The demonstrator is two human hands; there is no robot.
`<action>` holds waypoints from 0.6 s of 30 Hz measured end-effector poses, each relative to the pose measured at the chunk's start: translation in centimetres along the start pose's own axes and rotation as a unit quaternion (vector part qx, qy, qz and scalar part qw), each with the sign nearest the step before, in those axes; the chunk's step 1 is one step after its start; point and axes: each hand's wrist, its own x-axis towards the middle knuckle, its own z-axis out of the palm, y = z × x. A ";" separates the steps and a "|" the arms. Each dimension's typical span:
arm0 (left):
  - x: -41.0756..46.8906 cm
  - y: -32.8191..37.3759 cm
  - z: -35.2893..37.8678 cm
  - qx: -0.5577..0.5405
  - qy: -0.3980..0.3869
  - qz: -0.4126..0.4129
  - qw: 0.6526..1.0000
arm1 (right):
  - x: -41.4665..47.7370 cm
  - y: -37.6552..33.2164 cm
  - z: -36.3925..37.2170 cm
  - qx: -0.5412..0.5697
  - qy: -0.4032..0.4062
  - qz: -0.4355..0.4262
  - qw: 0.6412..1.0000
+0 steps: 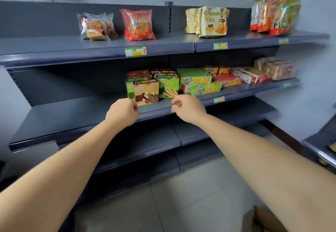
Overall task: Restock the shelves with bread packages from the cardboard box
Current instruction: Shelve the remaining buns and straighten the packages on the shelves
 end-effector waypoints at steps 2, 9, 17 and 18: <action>-1.8 1.2 2.0 0.002 -0.026 0.022 0.999 | -3.2 2.1 0.1 0.003 -0.004 0.034 0.999; -7.2 7.8 9.8 -0.011 -0.122 0.108 0.987 | -13.1 10.4 -0.1 -0.013 -0.003 0.159 0.987; -11.9 20.1 20.1 -0.029 -0.201 0.175 0.964 | -22.5 23.4 -2.7 -0.033 -0.007 0.268 0.963; -12.3 21.8 21.4 -0.030 -0.209 0.182 0.960 | -23.6 25.2 -3.1 -0.036 -0.004 0.282 0.959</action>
